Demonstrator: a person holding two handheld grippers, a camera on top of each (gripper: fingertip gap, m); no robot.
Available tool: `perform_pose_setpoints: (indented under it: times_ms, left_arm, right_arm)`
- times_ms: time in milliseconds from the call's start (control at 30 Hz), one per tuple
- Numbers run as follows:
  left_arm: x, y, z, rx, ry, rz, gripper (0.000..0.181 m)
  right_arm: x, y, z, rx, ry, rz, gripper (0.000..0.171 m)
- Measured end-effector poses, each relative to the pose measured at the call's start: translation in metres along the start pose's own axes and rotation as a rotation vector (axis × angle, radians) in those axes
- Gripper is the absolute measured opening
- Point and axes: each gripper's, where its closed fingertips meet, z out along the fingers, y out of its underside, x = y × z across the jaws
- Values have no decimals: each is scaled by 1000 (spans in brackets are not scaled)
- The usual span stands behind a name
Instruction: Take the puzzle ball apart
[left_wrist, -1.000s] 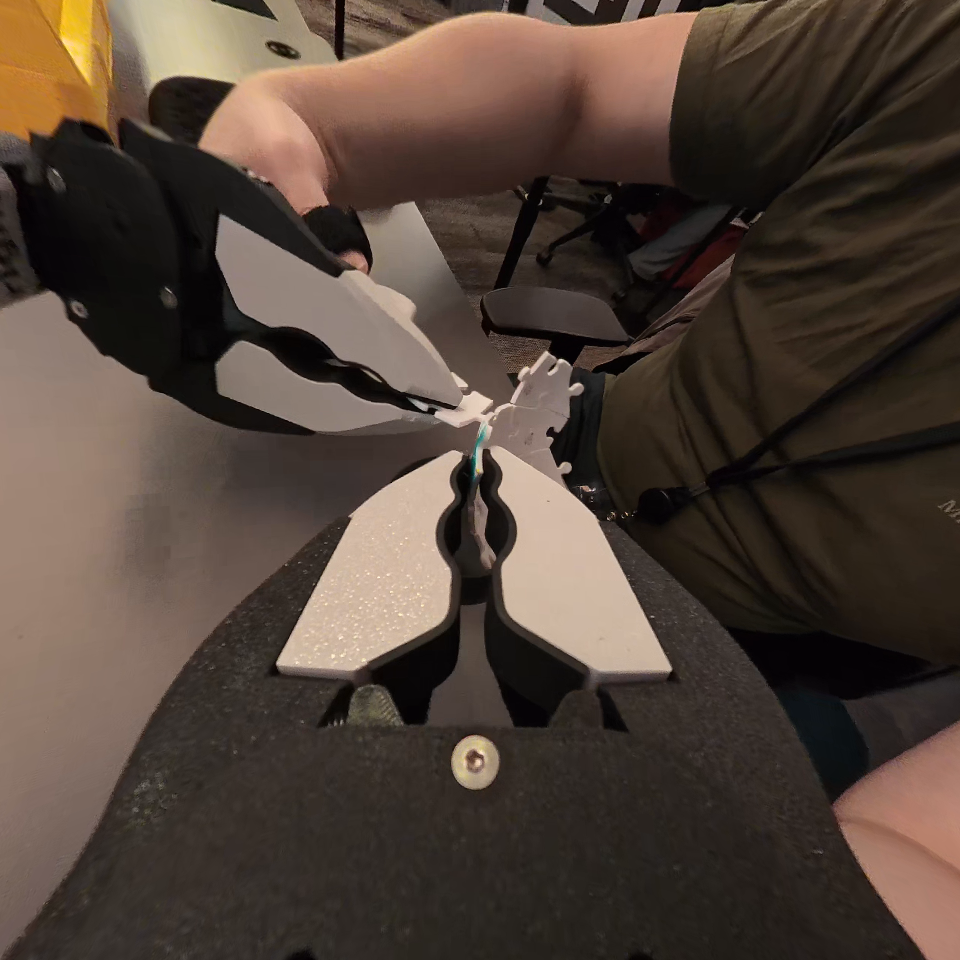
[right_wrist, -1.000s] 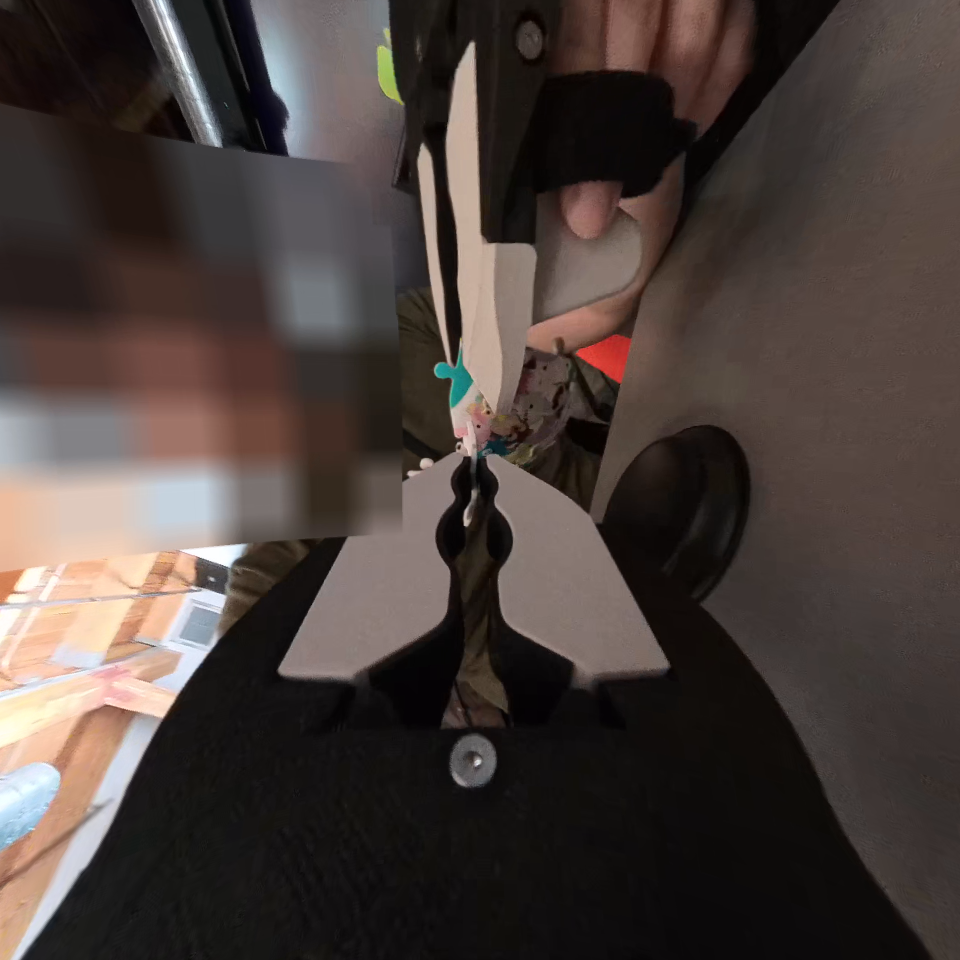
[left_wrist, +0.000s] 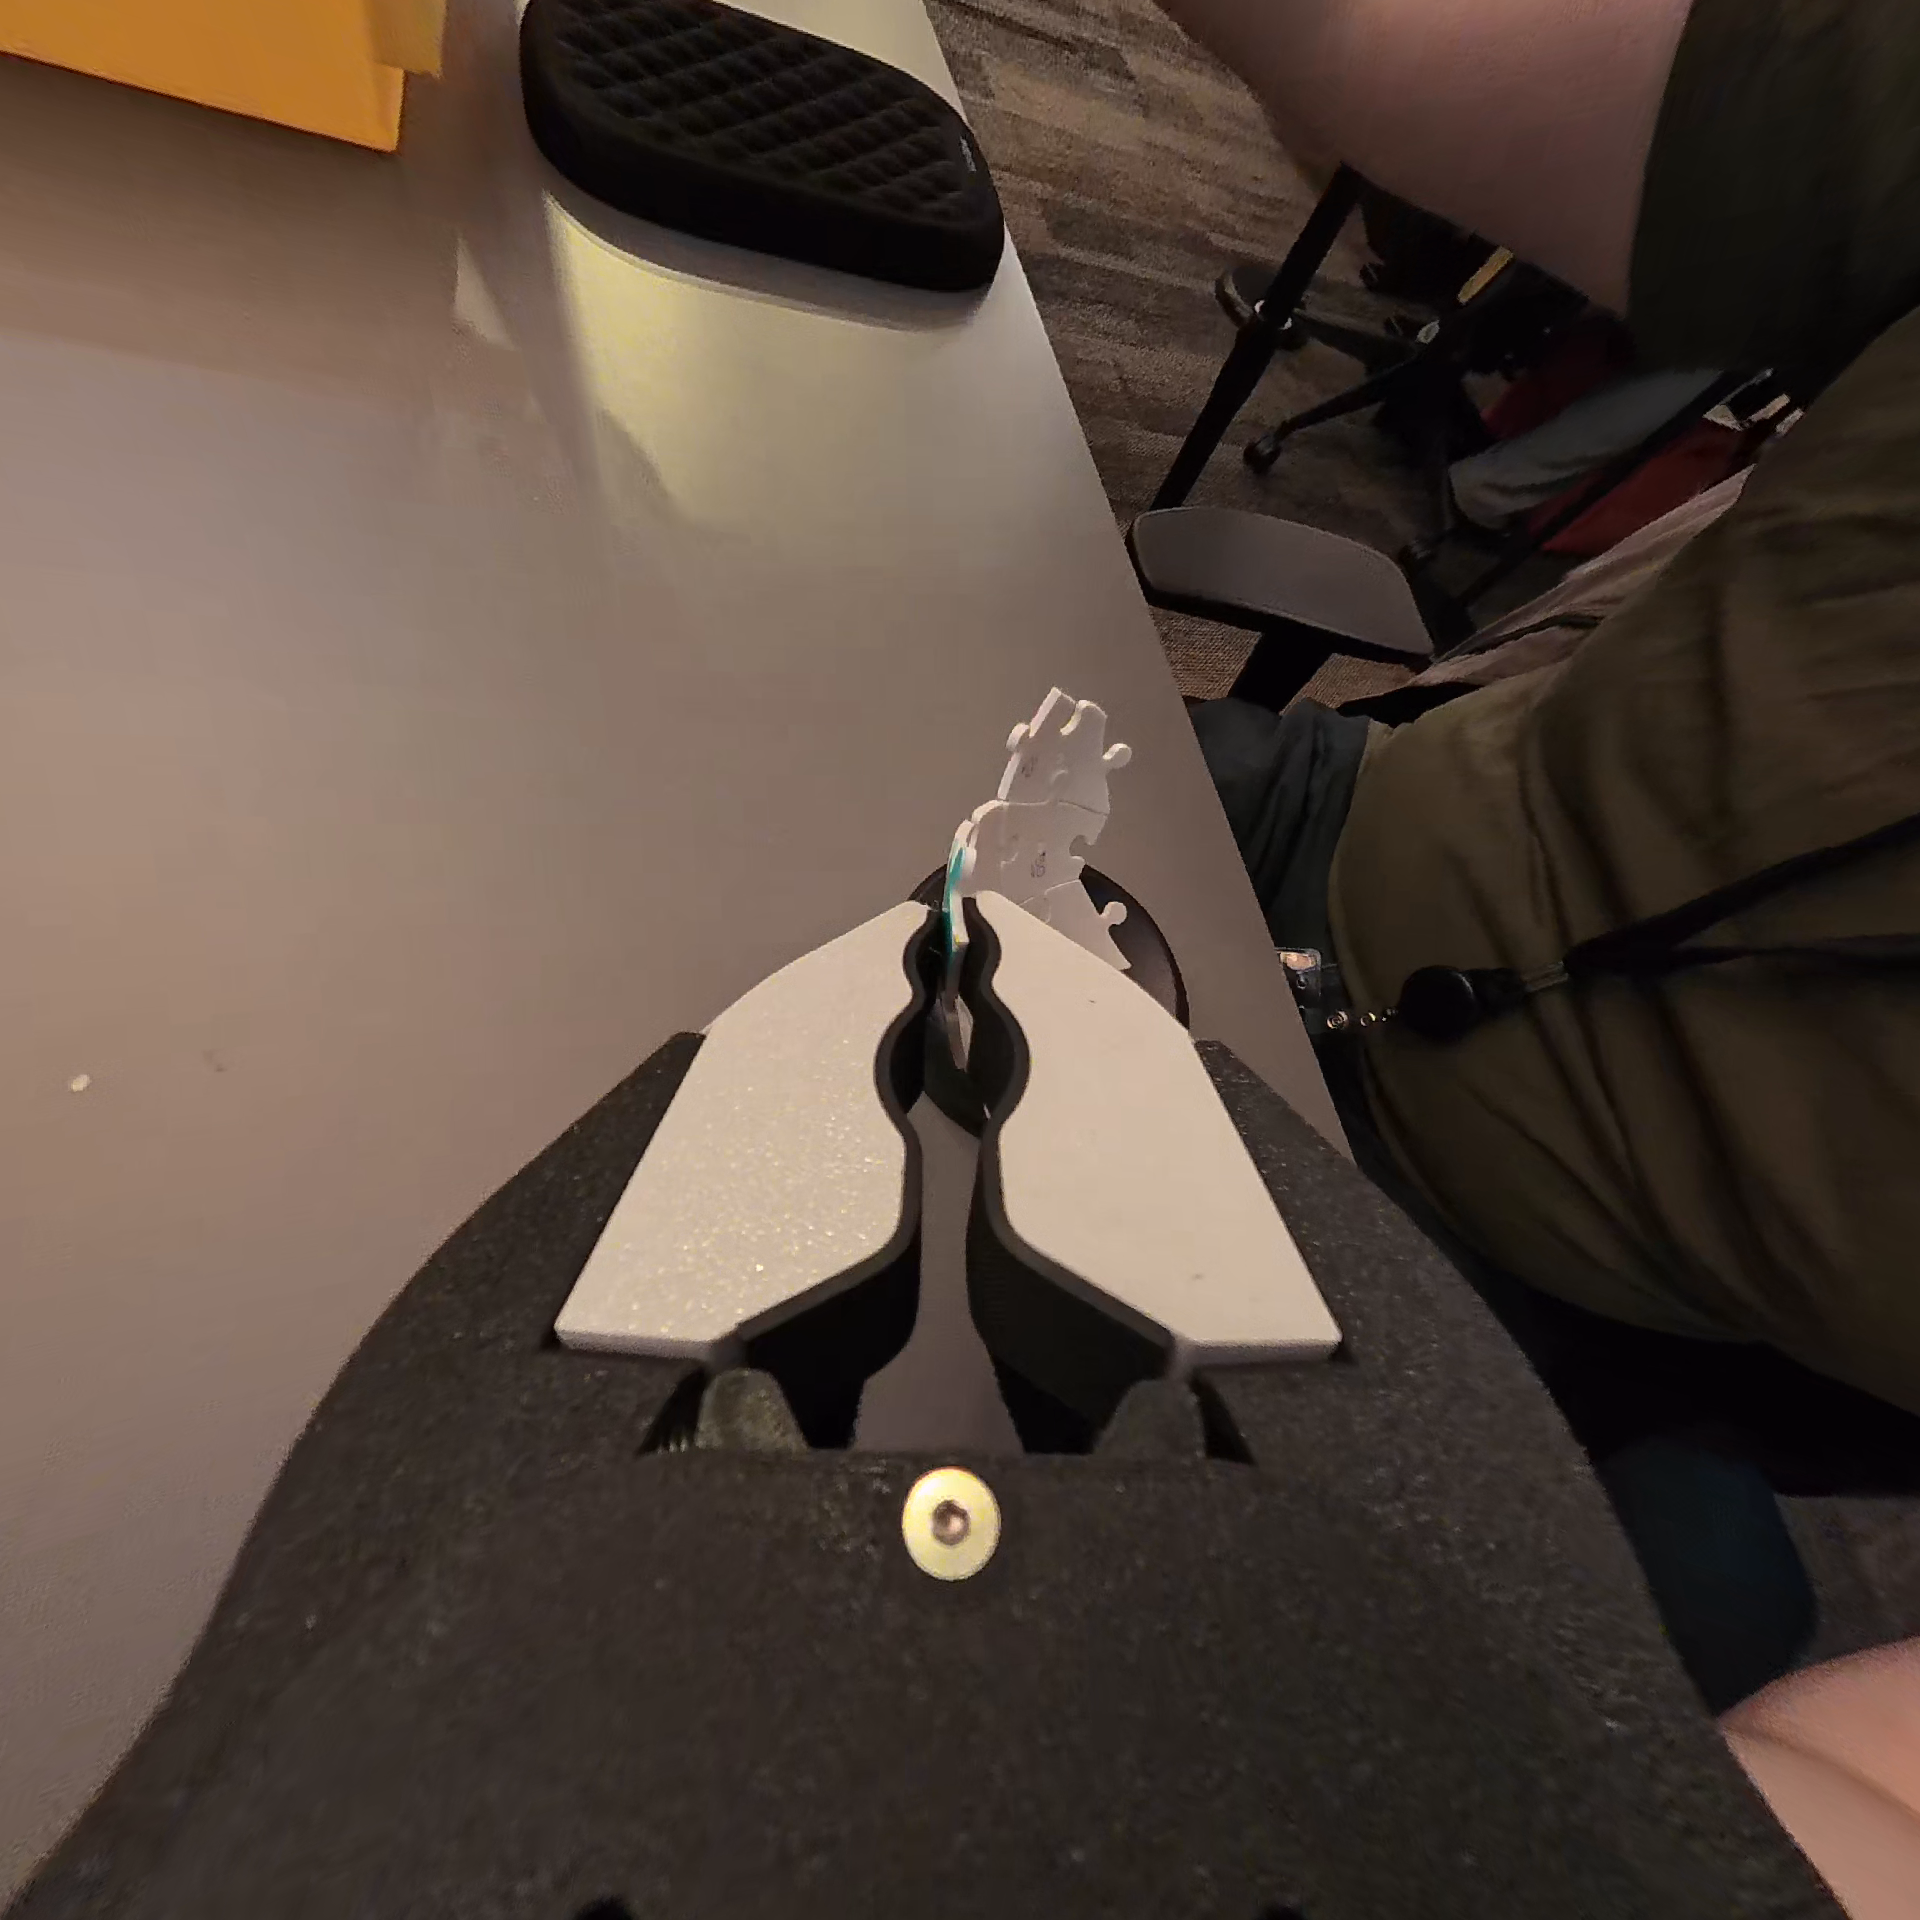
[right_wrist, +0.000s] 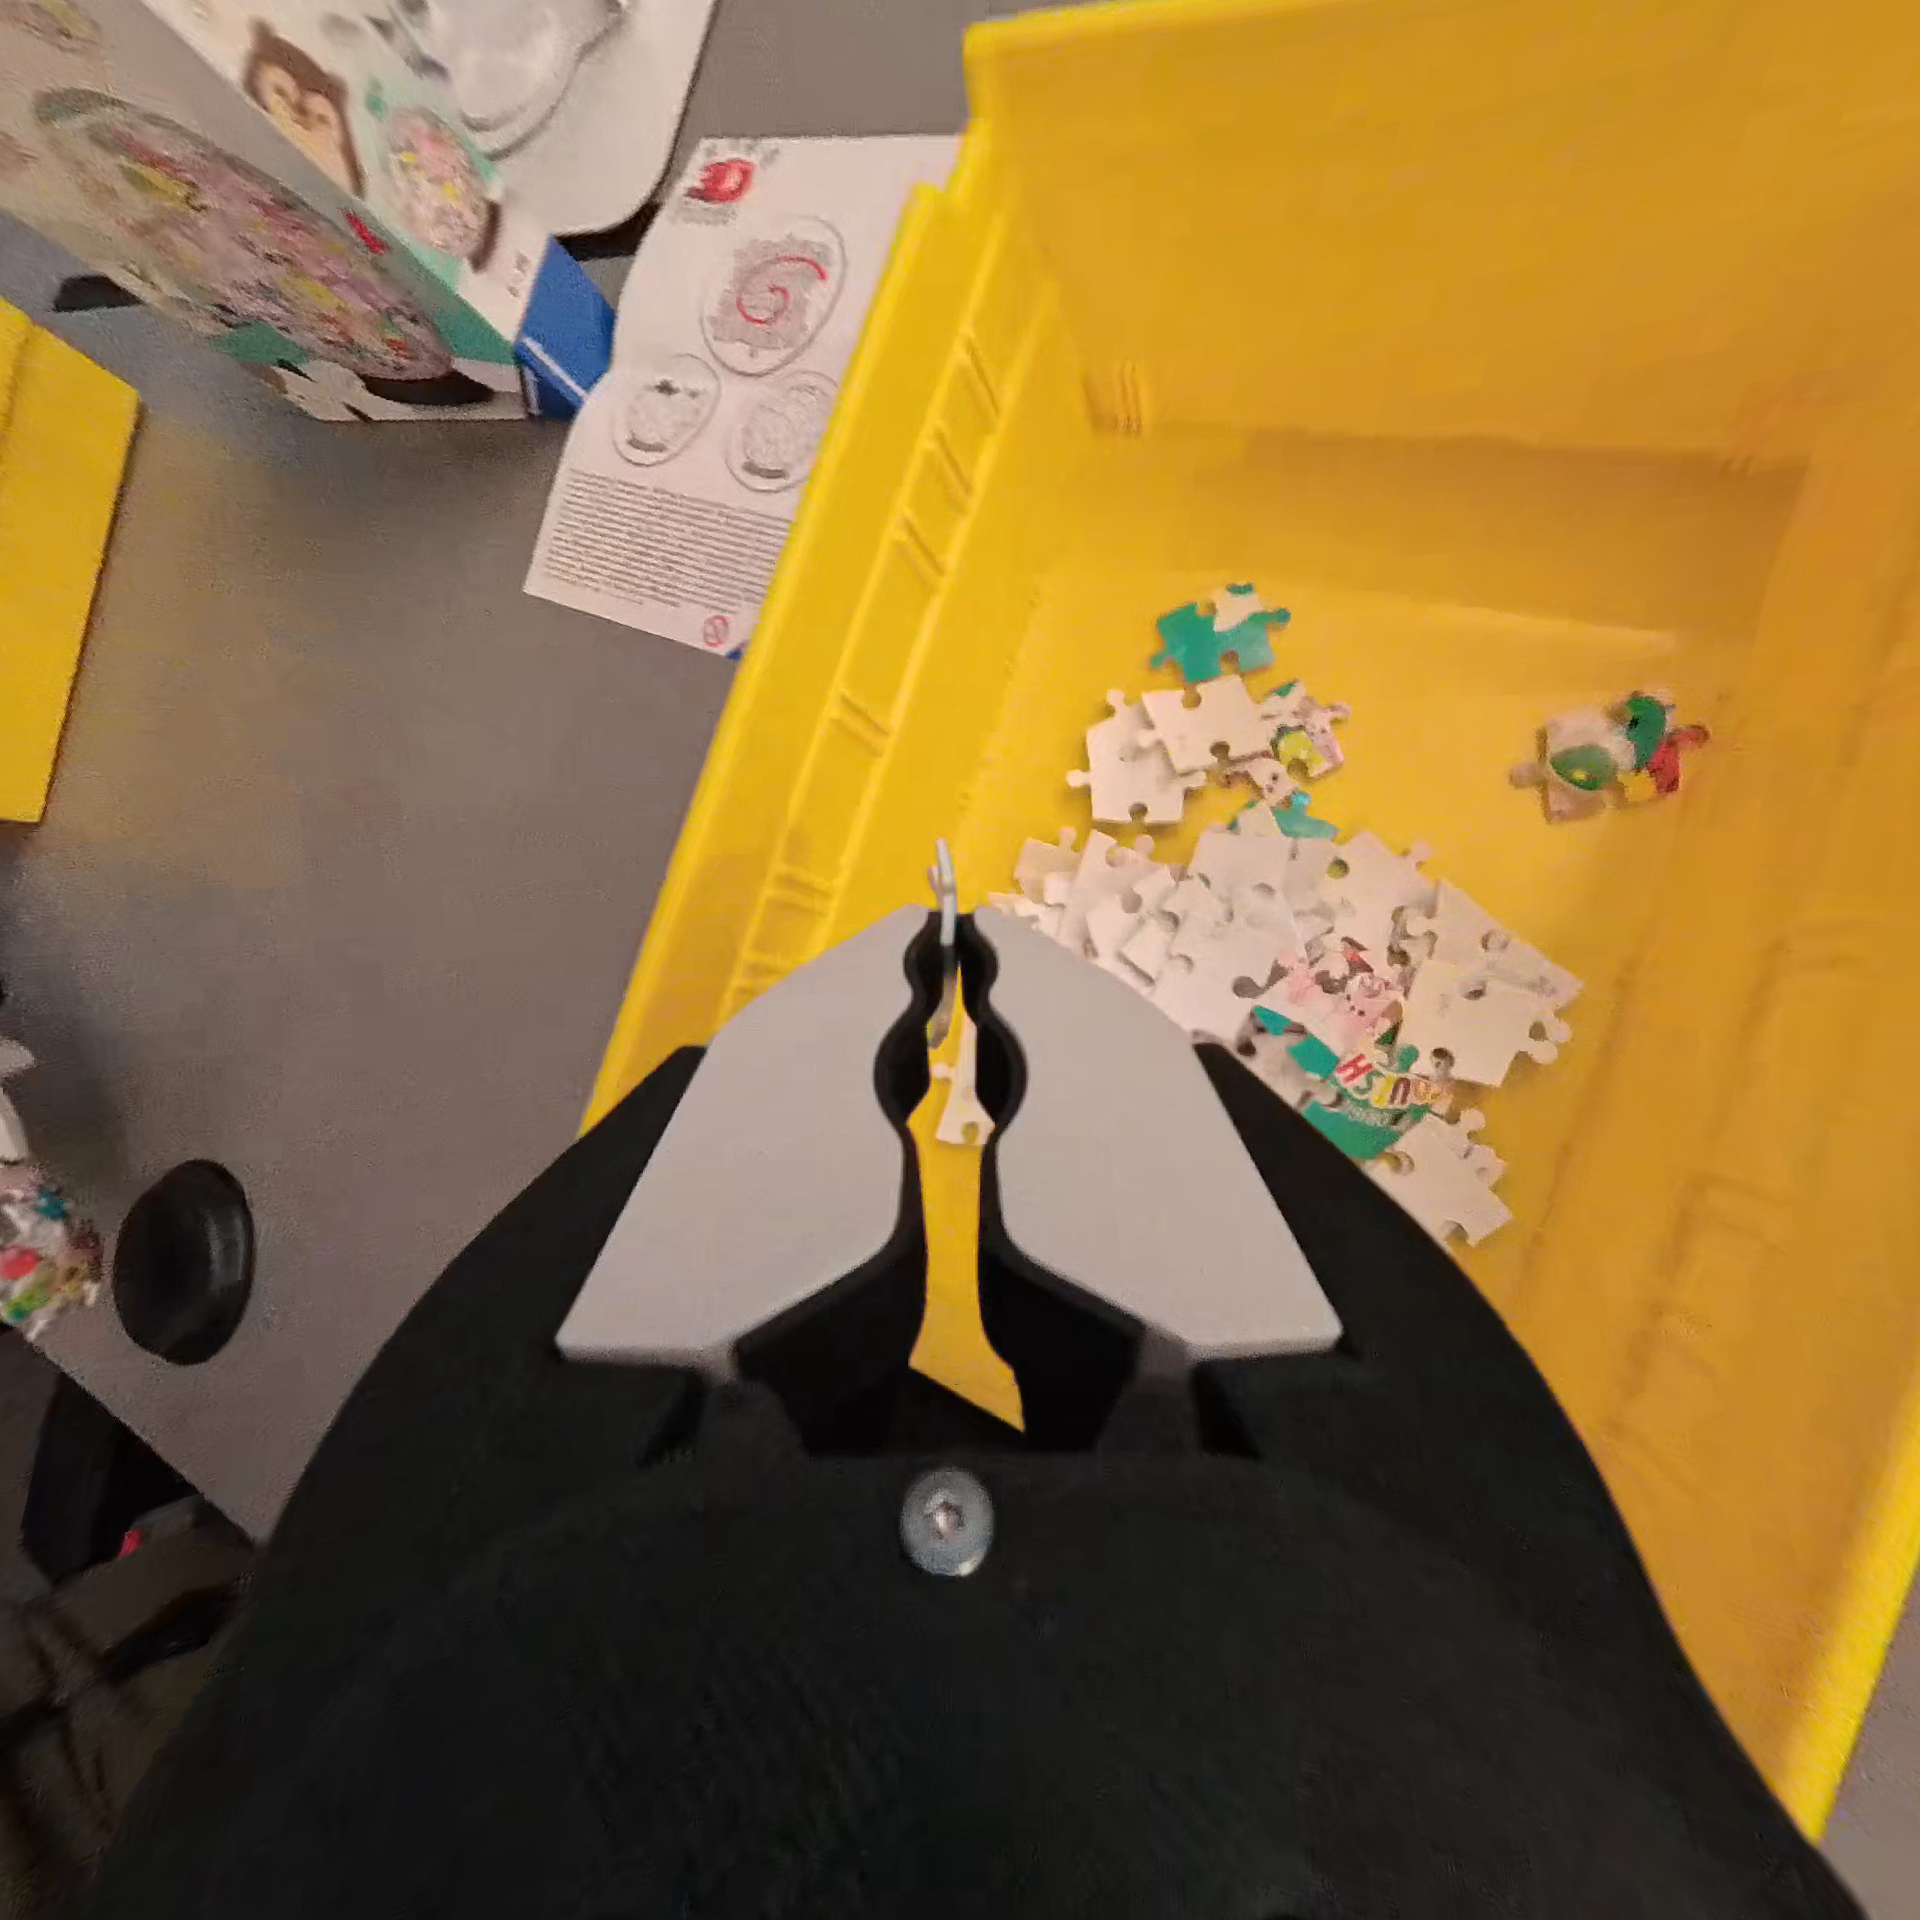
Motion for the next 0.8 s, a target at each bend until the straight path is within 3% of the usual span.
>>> perform_pose_setpoints:
  times_ms: [67,133,167,267,333,400,433,533,600,667,800]
  left_arm:
    - [-1,2,1,-8,-4,-8,2]
    - [-3,3,2,-14,-8,-14,2]
    - [-5,3,2,-13,-17,-20,2]
    - [-13,2,-1,6,-52,-65,2]
    - [-21,0,-5,36,-77,-114,2]
    - [-28,-1,-7,65,-87,-167,2]
    - [-30,-1,-8,73,-90,-188,2]
    - [-36,2,-8,65,-117,-207,2]
    - [-37,3,-7,54,-133,-198,2]
    - [-40,3,-8,52,-156,-198,2]
    - [-43,2,-11,63,-172,-216,2]
  right_arm:
    - [20,13,12,-41,71,10,7]
    - [37,21,17,-63,153,0,26]
    - [41,22,16,-62,172,-3,27]
    - [41,4,-10,65,321,-64,27]
    - [-5,-17,-32,262,375,-239,27]
    - [-93,-15,-30,424,259,-448,27]
    - [-146,1,-17,442,108,-524,28]
    - [-276,78,27,266,-424,-545,29]
    - [-308,113,54,136,-539,-519,30]
    - [-320,136,75,16,-556,-519,35]
    - [-325,154,98,-102,-527,-498,28]
